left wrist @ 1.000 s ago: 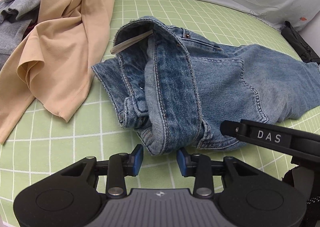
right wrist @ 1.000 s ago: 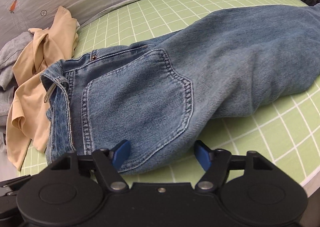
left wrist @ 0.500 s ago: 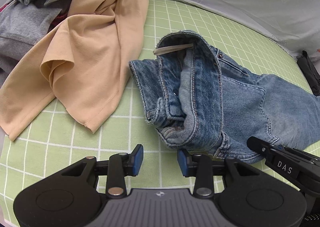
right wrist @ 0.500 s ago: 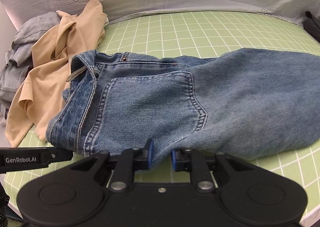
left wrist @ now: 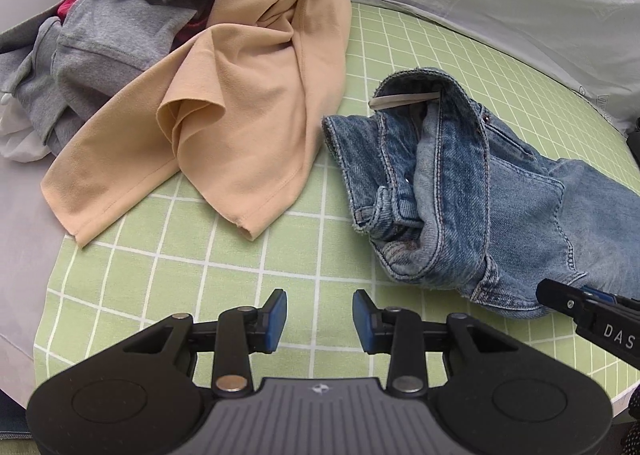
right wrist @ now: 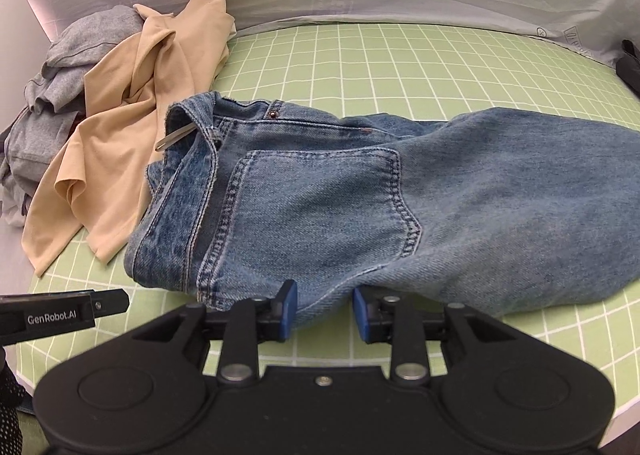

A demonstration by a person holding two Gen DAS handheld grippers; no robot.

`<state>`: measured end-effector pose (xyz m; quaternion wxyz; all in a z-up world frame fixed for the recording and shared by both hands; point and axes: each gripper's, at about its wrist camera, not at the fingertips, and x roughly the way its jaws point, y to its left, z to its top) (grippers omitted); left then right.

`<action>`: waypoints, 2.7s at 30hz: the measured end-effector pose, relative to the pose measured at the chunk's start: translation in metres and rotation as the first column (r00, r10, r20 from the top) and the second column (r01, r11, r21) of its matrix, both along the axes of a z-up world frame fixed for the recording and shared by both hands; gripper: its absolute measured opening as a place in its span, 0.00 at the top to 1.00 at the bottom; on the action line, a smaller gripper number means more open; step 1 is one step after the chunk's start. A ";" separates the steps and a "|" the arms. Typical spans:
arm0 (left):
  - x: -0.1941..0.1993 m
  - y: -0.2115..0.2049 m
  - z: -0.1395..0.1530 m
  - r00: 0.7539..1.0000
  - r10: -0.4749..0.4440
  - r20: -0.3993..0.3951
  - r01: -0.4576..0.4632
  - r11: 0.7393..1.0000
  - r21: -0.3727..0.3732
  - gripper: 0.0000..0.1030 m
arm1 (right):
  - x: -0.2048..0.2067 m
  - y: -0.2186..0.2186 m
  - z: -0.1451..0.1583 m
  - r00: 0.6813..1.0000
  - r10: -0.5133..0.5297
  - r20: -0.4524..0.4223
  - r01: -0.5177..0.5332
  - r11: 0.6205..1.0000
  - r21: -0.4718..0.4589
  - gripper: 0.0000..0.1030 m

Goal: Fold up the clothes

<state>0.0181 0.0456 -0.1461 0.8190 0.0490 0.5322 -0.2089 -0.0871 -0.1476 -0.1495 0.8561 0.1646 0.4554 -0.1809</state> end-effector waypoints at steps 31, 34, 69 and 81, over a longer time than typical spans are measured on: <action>-0.070 -0.096 -0.006 0.926 -0.264 0.268 0.222 0.959 0.178 0.93 | -0.005 -0.032 -0.018 0.999 -0.001 -0.048 0.000 1.000 -0.009 0.57; -0.064 -0.095 -0.005 0.941 -0.228 0.250 0.194 0.969 0.154 0.93 | -0.002 -0.036 -0.020 0.998 0.013 -0.057 -0.013 1.000 0.002 0.57; -0.077 -0.126 -0.043 0.837 -0.394 0.379 0.180 0.853 0.490 0.77 | 0.008 -0.056 -0.032 0.996 0.066 -0.059 -0.058 0.992 0.115 0.55; -0.075 -0.107 -0.030 0.860 -0.304 0.411 0.140 0.913 0.383 0.95 | 0.006 -0.055 -0.033 0.998 0.054 -0.042 -0.048 0.991 0.122 0.55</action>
